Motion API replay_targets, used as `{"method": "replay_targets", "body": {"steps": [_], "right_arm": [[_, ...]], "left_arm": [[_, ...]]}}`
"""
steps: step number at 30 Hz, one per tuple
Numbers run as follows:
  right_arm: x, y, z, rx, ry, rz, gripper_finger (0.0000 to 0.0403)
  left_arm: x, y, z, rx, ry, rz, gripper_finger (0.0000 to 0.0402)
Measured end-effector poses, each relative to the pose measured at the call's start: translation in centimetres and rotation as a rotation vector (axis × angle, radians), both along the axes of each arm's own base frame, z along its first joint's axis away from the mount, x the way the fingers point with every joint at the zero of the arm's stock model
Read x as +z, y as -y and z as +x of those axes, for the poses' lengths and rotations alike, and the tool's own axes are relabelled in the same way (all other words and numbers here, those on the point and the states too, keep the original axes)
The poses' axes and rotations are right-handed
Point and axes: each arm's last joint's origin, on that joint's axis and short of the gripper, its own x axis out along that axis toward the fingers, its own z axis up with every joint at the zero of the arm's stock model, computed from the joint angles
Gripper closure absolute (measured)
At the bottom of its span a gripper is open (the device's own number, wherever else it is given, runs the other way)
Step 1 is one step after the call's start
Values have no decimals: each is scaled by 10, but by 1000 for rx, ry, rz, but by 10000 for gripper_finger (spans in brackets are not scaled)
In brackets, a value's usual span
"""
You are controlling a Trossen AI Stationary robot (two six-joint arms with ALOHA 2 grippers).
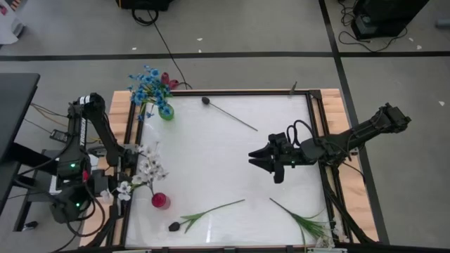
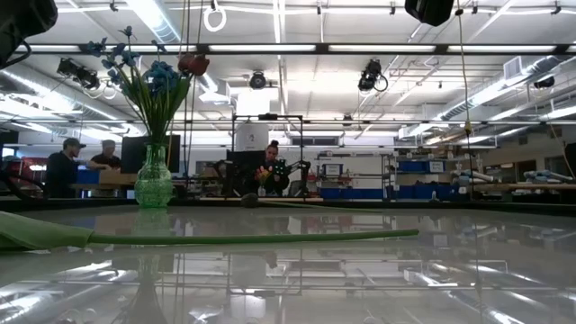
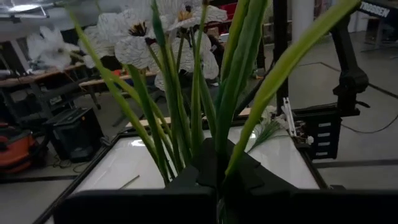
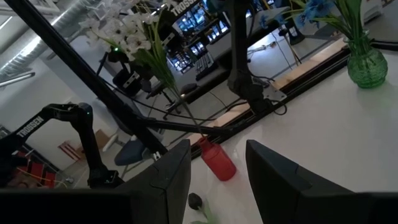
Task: Sort flowers into vase by color
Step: Put the top white flowers into the red vase
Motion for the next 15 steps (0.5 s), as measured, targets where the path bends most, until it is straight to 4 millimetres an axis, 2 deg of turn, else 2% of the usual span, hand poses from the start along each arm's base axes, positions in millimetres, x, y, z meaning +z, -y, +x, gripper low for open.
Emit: {"method": "replay_targets", "body": {"steps": [15], "right_arm": [[0, -5, -2, -1, 0, -12, 241]], "left_arm": [[-3, 2, 0, -20, -14, -35, 391]]}}
